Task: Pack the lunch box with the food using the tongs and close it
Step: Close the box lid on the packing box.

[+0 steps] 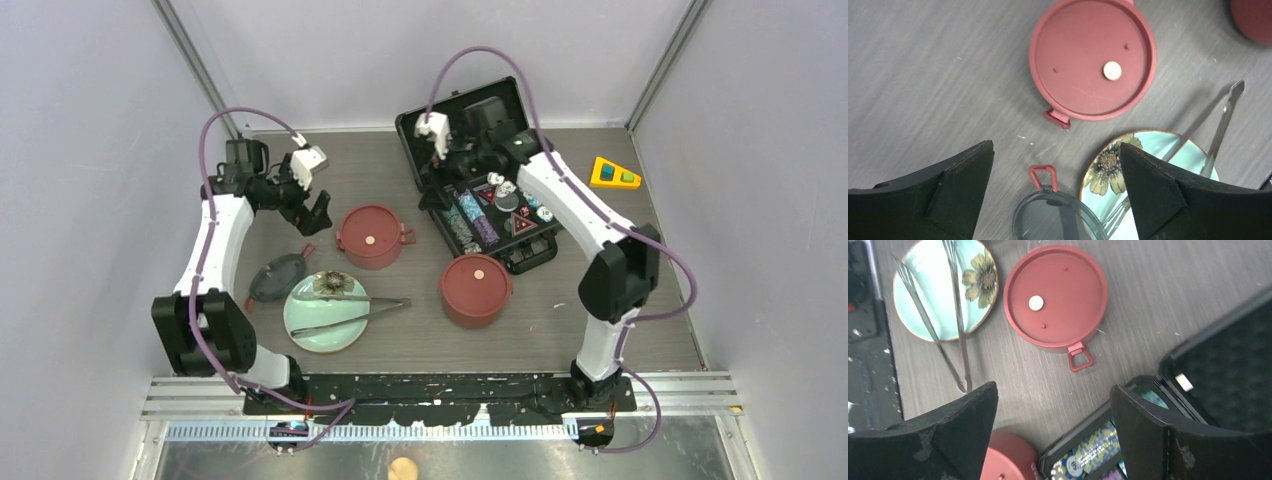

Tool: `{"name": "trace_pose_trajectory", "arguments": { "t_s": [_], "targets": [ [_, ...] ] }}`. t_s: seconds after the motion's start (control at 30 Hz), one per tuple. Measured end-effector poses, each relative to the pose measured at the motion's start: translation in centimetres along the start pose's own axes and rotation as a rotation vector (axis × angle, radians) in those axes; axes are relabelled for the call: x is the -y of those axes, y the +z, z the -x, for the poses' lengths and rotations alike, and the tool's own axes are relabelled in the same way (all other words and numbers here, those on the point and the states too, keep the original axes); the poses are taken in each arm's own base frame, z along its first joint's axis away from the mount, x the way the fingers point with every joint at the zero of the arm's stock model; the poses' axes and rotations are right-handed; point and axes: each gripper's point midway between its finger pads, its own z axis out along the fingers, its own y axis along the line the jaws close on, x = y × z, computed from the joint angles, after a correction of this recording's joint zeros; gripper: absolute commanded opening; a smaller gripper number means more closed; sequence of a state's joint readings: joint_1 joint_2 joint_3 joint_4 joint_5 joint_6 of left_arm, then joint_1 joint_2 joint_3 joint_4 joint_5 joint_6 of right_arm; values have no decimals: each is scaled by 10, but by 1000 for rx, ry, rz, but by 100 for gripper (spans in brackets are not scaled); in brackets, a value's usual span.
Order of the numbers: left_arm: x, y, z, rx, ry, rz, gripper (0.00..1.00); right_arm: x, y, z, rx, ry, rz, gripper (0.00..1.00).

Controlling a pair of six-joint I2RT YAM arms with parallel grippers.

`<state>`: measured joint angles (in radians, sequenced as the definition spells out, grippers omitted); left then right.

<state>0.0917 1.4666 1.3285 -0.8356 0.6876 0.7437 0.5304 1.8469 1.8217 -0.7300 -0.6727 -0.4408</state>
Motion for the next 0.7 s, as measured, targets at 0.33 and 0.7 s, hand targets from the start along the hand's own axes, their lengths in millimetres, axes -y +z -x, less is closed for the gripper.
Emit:
{"name": "trace_pose_trajectory", "arguments": {
  "t_s": [0.33,0.7],
  "targets": [
    [-6,33,-58,-40,65,-203,84,-7,76,-65,-198,-165,94,76],
    [-2,62,-73,25,132,-327,70,18,113,-107,-233,-275,104,69]
  ]
}}
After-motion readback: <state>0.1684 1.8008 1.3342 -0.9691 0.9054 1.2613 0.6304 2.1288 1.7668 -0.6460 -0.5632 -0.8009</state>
